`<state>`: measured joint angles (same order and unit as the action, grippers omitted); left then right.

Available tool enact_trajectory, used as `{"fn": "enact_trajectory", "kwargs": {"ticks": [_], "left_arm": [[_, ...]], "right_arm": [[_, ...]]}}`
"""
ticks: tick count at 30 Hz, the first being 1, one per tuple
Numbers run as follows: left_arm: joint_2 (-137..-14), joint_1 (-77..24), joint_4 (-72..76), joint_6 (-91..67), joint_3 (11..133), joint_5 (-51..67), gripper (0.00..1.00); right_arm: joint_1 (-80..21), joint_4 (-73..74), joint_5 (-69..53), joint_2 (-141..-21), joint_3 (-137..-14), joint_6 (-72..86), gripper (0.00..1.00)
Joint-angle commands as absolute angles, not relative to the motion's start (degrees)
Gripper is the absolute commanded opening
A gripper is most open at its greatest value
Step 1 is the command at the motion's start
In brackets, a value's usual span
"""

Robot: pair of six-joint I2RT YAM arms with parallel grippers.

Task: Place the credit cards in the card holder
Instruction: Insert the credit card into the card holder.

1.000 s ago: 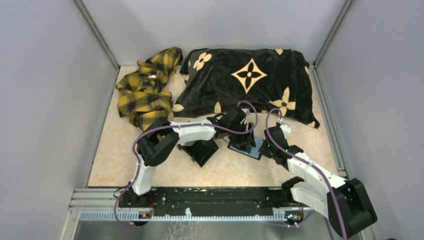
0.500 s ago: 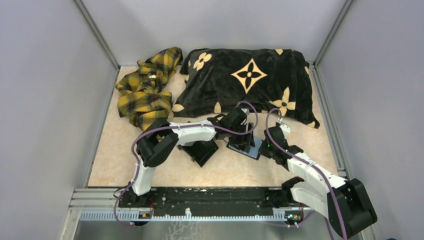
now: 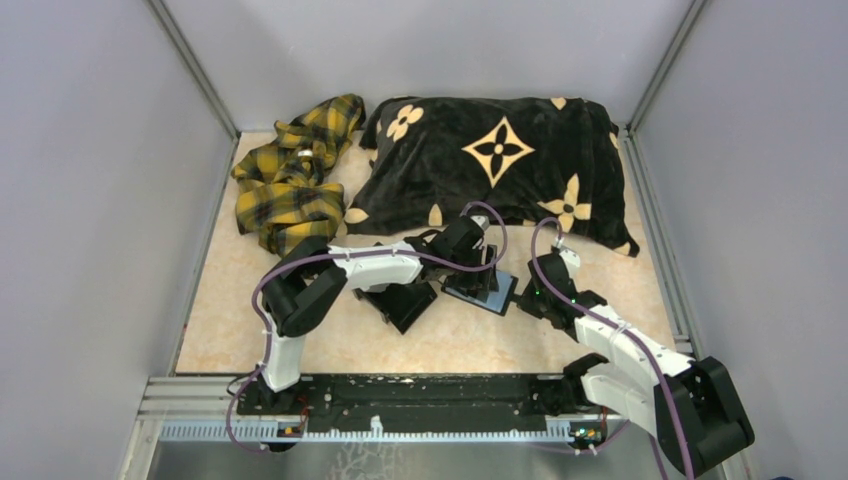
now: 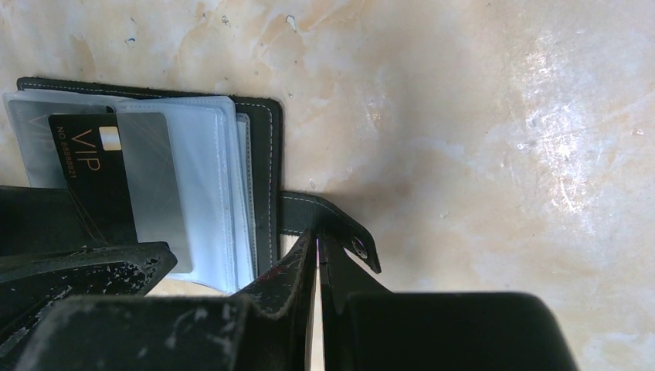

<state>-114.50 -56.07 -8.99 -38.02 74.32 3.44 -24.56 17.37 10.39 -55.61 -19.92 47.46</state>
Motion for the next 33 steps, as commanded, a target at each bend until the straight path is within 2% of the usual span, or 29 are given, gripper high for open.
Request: {"fn": "enact_trajectory", "kwargs": {"ticks": [1,20,33], "left_arm": [[-118.58,-54.51,-14.4,-33.98,70.06,3.99,0.74],[-124.5,-54.73,-7.33,-32.06,70.69,17.62,0.75],[-132.62,-60.23,-17.42,-32.38,77.5,13.74,0.75]], "right_arm": [[-23.91,17.35,10.05,-55.48,-21.02,45.91,0.05],[-23.91,14.35,8.21,-59.85,-22.07,45.37,0.05],[-23.91,13.11,7.48,-62.07,-22.83,45.13,0.05]]}}
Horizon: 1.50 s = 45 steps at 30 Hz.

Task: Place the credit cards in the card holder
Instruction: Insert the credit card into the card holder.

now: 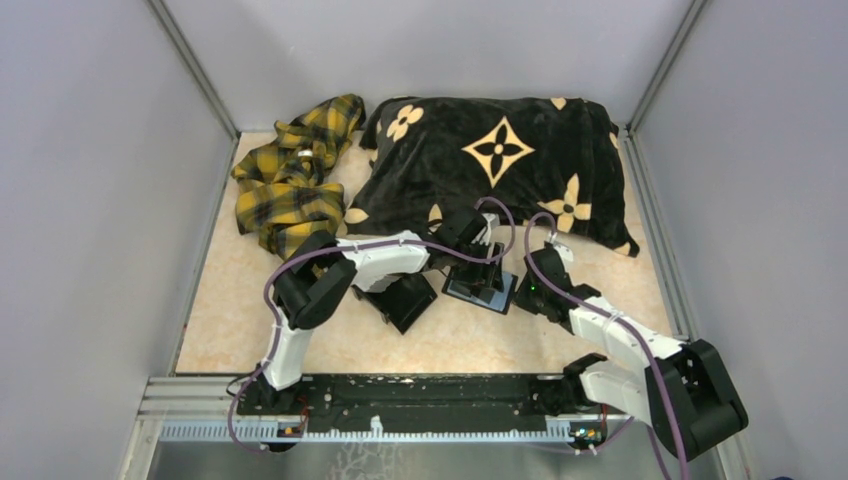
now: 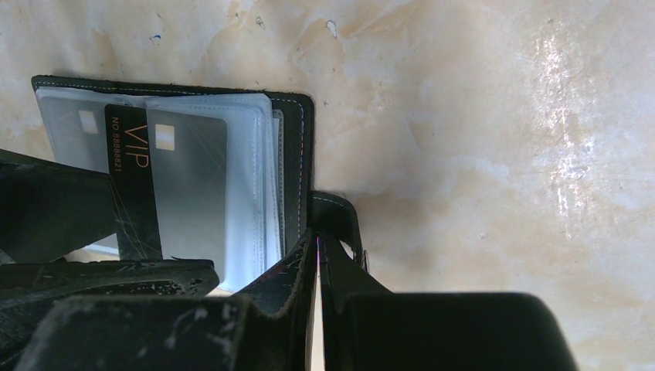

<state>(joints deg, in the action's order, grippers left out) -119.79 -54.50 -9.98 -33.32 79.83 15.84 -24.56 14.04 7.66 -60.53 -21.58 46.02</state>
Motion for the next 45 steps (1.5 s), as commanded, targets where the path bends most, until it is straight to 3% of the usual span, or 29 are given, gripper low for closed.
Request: {"fn": "enact_trajectory", "kwargs": {"ticks": [1,13,20,45], "left_arm": [[-133.15,-60.57,-18.26,-32.47,78.02,13.48,0.75],[-132.19,-63.19,-24.26,-33.71,79.51,5.25,0.76],[-127.55,-63.11,-21.17,-32.17,77.84,8.22,0.81],[-118.55,-61.2,-19.74,-34.93,72.91,2.19,0.84]], "right_arm": [[-23.91,13.03,7.47,-62.18,-22.84,45.1,0.05],[-23.91,11.91,7.2,-63.4,-22.44,45.08,0.06],[-23.93,11.99,7.12,-62.98,-22.0,45.18,0.05],[-23.9,11.46,8.29,-65.26,-21.41,45.68,0.05]]}}
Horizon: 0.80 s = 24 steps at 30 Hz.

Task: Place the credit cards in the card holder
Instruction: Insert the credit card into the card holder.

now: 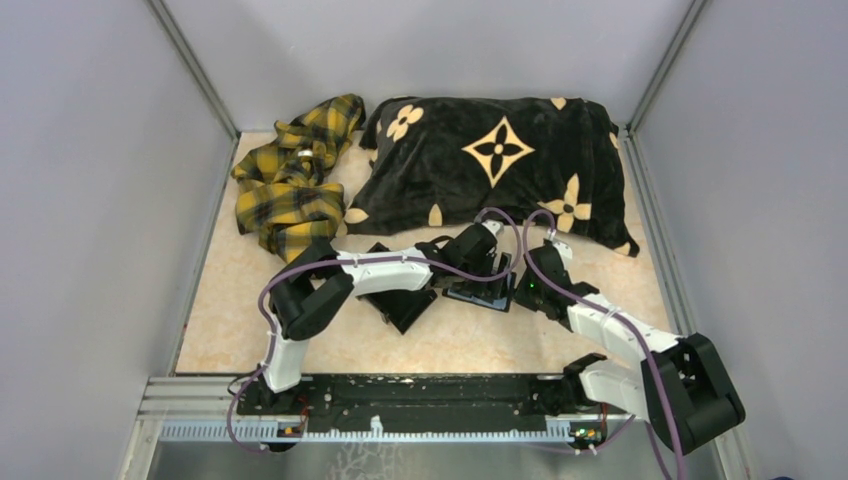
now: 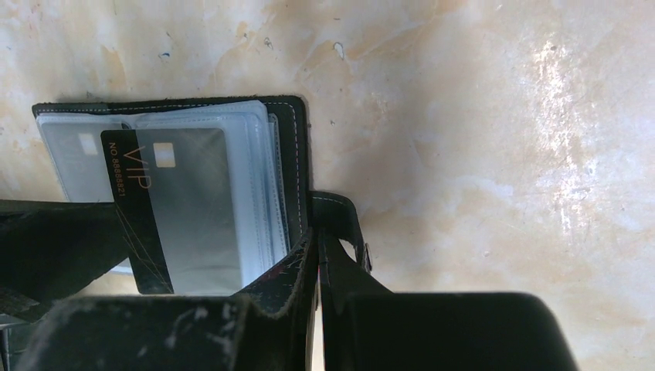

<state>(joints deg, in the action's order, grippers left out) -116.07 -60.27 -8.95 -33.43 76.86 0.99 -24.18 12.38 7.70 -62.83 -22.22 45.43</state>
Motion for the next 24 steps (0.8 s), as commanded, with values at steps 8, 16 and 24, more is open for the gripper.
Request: {"fn": "enact_trajectory", "kwargs": {"ticks": [8,16,24], "left_arm": [[-116.62,-60.41,-18.77,-35.78,71.18,2.2,1.0],[-113.57,-59.45,-18.79,-36.97,70.34,0.25,1.0],[-110.81,-58.37,-17.3,-39.18,67.28,-0.76,1.0]], "right_arm": [[-22.89,12.72,9.27,-64.99,-21.43,45.63,0.05],[-21.43,13.37,8.91,-64.07,-20.88,45.46,0.05],[-20.57,13.73,8.25,-63.23,-21.0,44.85,0.05]]}}
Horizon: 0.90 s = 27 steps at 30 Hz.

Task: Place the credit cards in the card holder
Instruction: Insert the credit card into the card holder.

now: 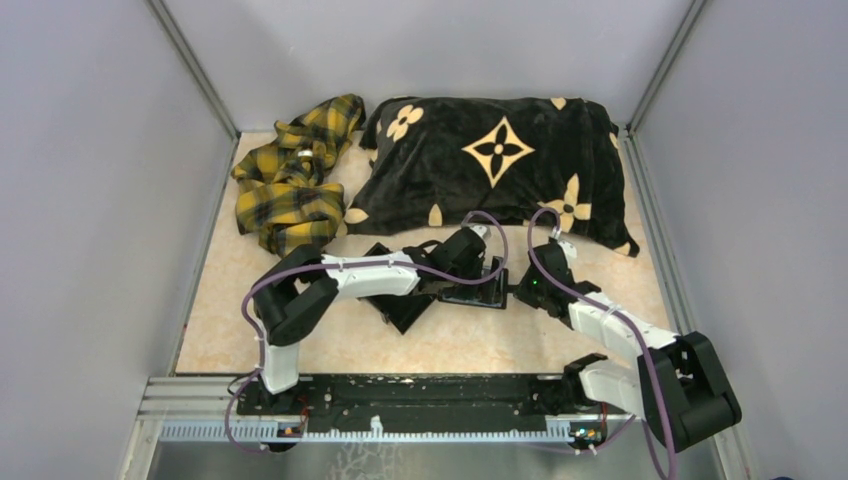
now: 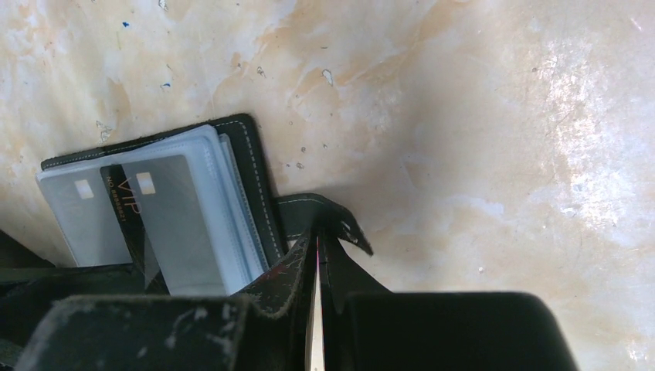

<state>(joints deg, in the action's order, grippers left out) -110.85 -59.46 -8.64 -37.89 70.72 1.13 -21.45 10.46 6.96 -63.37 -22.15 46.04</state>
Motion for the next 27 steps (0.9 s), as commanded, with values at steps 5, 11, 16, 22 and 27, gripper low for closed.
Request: {"fn": "enact_trajectory", "kwargs": {"ticks": [5,11,16,22,27], "left_arm": [[-107.86,-57.7,-14.49,-40.43,64.64,-2.11,1.0],[-105.62,-57.3,-10.09,-40.29,62.71,-0.2,1.0],[-105.11,-57.3,-6.57,-38.8,62.78,2.46,1.0],[-108.25,-57.31,-4.96,-37.41,65.53,6.89,1.0],[-109.79,-57.3,-1.03,-37.37,65.48,10.91,1.0]], "right_arm": [[-20.55,13.5,7.83,-63.27,-21.01,44.66,0.05],[-20.56,13.32,6.98,-63.61,-21.59,44.22,0.05],[-20.57,14.62,6.03,-62.35,-22.45,42.88,0.05],[-20.57,18.36,4.94,-54.72,-23.88,41.23,0.11],[-21.32,20.44,2.8,-50.61,-26.22,40.36,0.21]]}}
